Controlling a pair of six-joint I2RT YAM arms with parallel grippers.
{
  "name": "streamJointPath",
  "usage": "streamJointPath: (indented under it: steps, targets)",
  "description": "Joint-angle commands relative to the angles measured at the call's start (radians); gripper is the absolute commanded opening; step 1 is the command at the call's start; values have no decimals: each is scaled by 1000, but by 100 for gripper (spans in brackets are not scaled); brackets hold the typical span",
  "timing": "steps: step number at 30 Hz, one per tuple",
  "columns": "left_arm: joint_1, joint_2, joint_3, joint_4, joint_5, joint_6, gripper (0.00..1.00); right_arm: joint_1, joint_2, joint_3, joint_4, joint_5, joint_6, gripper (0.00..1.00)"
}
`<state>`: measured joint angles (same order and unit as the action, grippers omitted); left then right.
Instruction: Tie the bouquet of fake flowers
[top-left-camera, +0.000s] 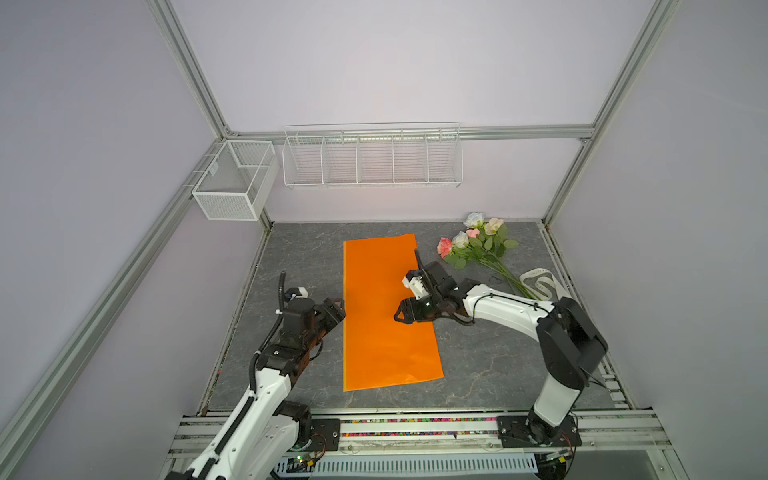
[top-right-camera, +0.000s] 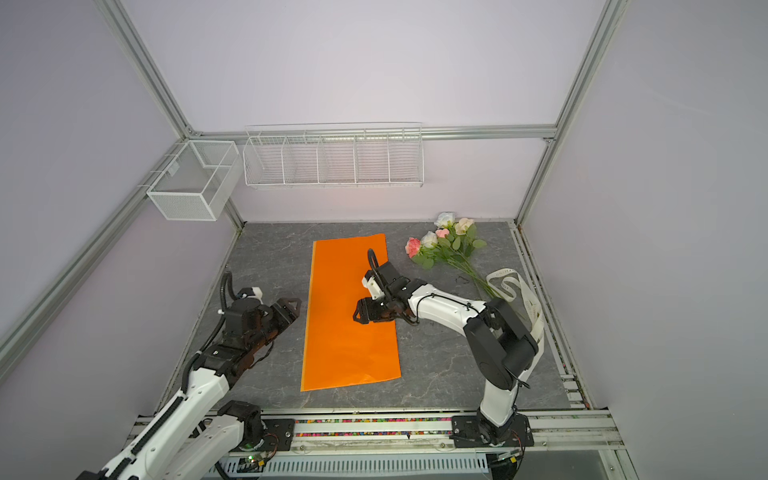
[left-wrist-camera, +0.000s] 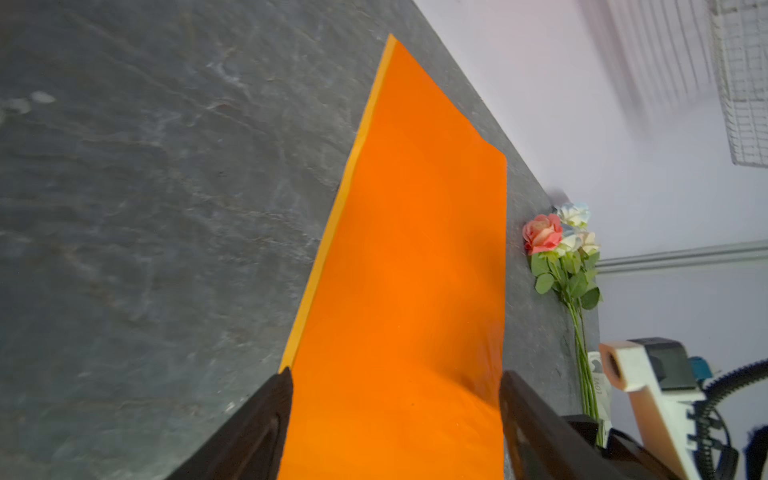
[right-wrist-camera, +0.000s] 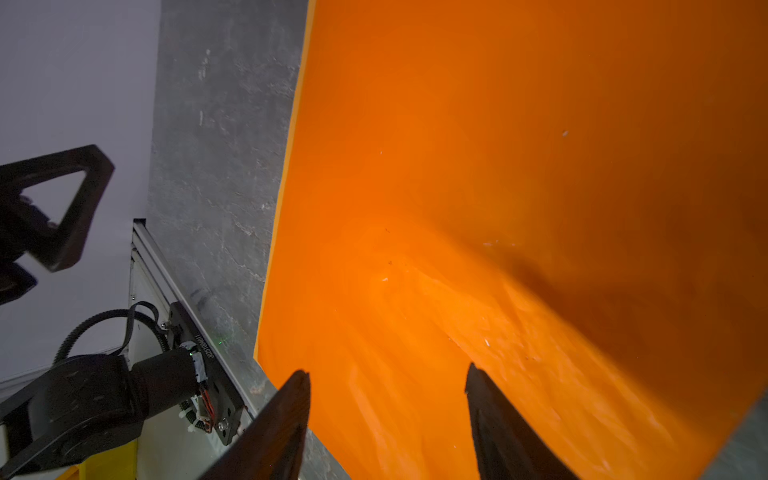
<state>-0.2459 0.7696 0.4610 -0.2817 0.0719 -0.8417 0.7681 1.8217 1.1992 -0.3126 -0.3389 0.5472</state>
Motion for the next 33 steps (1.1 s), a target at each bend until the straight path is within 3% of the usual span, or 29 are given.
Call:
streamJointPath:
  steps: [1, 6, 16, 19, 22, 27, 30, 33]
  targets:
    - [28, -49, -11, -82, 46, 56, 80, 8, 76, 48, 0, 29, 62, 61]
    - [30, -21, 4, -133, 94, 138, 83, -15, 145, 79, -96, 35, -44, 60]
    - [30, 3, -39, -126, 144, 133, 81, -190, 197, 114, -206, 4, -288, 57]
    - [30, 15, -37, -122, 160, 124, 78, -193, 217, 187, -278, 112, -343, 58]
    - [30, 34, -36, -117, 179, 116, 75, -182, 199, 239, -328, 144, -381, 57]
    - [30, 45, -26, -159, 133, 89, 70, -24, -4, 173, -288, 279, -427, 61]
    - [30, 27, -4, -299, -90, -42, 70, 150, -65, 117, -268, 417, -472, 61]
    - [34, -9, 7, -353, -200, -67, 72, 309, -53, 82, -239, 500, -443, 59]
